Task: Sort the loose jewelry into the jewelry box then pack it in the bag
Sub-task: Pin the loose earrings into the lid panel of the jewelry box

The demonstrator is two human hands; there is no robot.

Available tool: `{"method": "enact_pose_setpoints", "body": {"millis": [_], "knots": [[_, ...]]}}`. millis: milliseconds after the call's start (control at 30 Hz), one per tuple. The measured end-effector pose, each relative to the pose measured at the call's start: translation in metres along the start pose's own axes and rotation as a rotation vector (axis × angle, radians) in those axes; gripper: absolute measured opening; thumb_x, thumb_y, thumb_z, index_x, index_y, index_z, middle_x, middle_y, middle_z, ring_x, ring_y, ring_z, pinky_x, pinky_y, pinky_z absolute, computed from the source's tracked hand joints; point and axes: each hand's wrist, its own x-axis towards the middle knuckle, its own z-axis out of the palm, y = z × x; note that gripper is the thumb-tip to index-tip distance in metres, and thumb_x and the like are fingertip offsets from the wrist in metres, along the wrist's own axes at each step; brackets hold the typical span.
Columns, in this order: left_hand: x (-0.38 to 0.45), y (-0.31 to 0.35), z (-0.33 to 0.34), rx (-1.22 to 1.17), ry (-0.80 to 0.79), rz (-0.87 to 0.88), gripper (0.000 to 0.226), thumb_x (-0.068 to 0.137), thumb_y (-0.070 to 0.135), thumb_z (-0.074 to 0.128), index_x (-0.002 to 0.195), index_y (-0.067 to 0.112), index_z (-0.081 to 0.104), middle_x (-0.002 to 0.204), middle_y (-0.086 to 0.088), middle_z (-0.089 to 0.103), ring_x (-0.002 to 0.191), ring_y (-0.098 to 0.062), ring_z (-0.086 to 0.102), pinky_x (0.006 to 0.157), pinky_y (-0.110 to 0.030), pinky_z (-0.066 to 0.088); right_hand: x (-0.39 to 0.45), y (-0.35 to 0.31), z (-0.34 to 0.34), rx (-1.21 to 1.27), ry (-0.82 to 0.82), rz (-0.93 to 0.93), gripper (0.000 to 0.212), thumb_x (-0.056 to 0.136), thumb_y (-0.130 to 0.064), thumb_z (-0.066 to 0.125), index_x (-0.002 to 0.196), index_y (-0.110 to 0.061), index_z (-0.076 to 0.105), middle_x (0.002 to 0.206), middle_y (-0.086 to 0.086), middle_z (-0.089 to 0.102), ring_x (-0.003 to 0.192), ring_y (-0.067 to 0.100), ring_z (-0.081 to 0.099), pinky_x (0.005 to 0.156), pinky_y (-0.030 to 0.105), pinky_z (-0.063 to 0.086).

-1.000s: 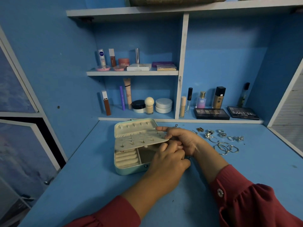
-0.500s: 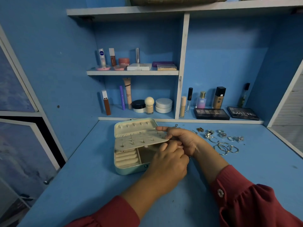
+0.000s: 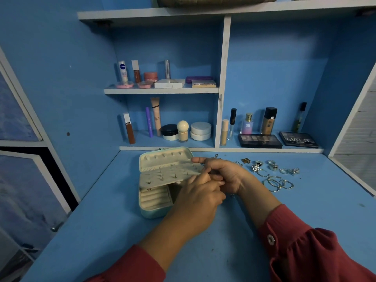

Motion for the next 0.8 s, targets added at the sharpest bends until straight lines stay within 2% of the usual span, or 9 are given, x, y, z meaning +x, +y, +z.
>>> {"method": "enact_pose_setpoints", "body": {"millis": [100, 133, 200, 267, 333, 400, 433, 600, 800], "knots": [[0.001, -0.001, -0.004, 0.008, -0.021, 0.017, 0.015, 0.067, 0.017, 0.082, 0.077, 0.026, 0.076, 0.082, 0.010, 0.067, 0.103, -0.013, 0.044, 0.074, -0.028, 0.048, 0.001, 0.000, 0.000, 0.006, -0.007, 0.005, 0.042, 0.086, 0.005, 0.036, 0.124, -0.009, 0.049, 0.036, -0.007, 0.028, 0.028, 0.004, 0.021, 0.042, 0.021, 0.008], [0.001, -0.004, -0.006, -0.079, -0.017, 0.012, 0.014, 0.069, 0.014, 0.079, 0.079, 0.023, 0.076, 0.083, 0.008, 0.068, 0.102, -0.010, 0.045, 0.075, -0.027, 0.047, 0.000, -0.001, 0.001, 0.002, -0.005, 0.007, 0.043, 0.085, 0.006, 0.036, 0.124, -0.009, 0.049, 0.036, -0.007, 0.029, 0.028, 0.004, 0.021, 0.040, 0.020, 0.008], [0.002, -0.011, -0.015, -0.358, -0.050, -0.034, 0.011, 0.076, 0.012, 0.072, 0.085, 0.017, 0.077, 0.086, 0.004, 0.069, 0.099, 0.006, 0.045, 0.084, -0.014, 0.040, -0.001, -0.002, 0.003, -0.001, -0.006, 0.004, 0.044, 0.085, 0.007, 0.035, 0.123, -0.009, 0.048, 0.037, -0.007, 0.030, 0.028, 0.003, 0.022, 0.036, 0.017, 0.010], [0.000, -0.019, -0.026, -0.574, -0.170, -0.110, 0.013, 0.079, 0.015, 0.070, 0.088, 0.015, 0.078, 0.085, 0.004, 0.069, 0.094, 0.012, 0.048, 0.084, -0.007, 0.038, -0.001, -0.002, 0.003, 0.004, -0.005, 0.001, 0.043, 0.085, 0.008, 0.035, 0.122, -0.011, 0.046, 0.040, -0.007, 0.031, 0.028, 0.003, 0.022, 0.032, 0.014, 0.012], [-0.003, -0.023, -0.033, -0.672, -0.322, -0.188, 0.013, 0.079, 0.019, 0.071, 0.091, 0.016, 0.078, 0.084, 0.006, 0.068, 0.085, 0.000, 0.057, 0.078, -0.019, 0.047, 0.001, -0.001, 0.002, 0.023, -0.005, 0.005, 0.042, 0.085, 0.008, 0.036, 0.120, -0.013, 0.046, 0.044, -0.007, 0.031, 0.029, 0.002, 0.022, 0.030, 0.013, 0.013], [-0.006, -0.022, -0.037, -0.668, -0.416, -0.222, 0.015, 0.079, 0.022, 0.074, 0.093, 0.018, 0.077, 0.086, 0.006, 0.067, 0.080, -0.009, 0.060, 0.076, -0.031, 0.050, 0.003, -0.001, 0.001, 0.035, -0.005, 0.011, 0.039, 0.086, 0.008, 0.036, 0.116, -0.014, 0.048, 0.047, -0.006, 0.031, 0.029, 0.002, 0.022, 0.030, 0.012, 0.013], [-0.006, -0.021, -0.038, -0.652, -0.436, -0.228, 0.017, 0.079, 0.023, 0.074, 0.095, 0.018, 0.077, 0.087, 0.007, 0.067, 0.080, -0.010, 0.060, 0.076, -0.033, 0.049, 0.003, -0.001, 0.000, 0.035, -0.005, 0.013, 0.038, 0.086, 0.008, 0.036, 0.115, -0.014, 0.049, 0.048, -0.006, 0.031, 0.028, 0.001, 0.022, 0.029, 0.012, 0.013], [-0.004, -0.015, -0.038, -0.533, -0.465, -0.168, 0.021, 0.085, 0.023, 0.070, 0.105, 0.019, 0.075, 0.098, 0.007, 0.066, 0.093, -0.004, 0.053, 0.085, -0.025, 0.044, 0.003, -0.001, 0.000, 0.027, 0.005, 0.011, 0.041, 0.086, 0.007, 0.037, 0.119, -0.014, 0.048, 0.047, -0.006, 0.029, 0.029, 0.001, 0.022, 0.029, 0.012, 0.013], [-0.003, -0.010, -0.034, -0.390, -0.503, -0.110, 0.023, 0.089, 0.030, 0.064, 0.110, 0.023, 0.072, 0.103, 0.010, 0.064, 0.100, -0.004, 0.048, 0.089, -0.029, 0.042, 0.003, -0.001, 0.001, 0.013, 0.005, 0.014, 0.042, 0.087, 0.007, 0.035, 0.122, -0.013, 0.047, 0.045, -0.007, 0.029, 0.028, 0.001, 0.022, 0.029, 0.012, 0.014]]}}
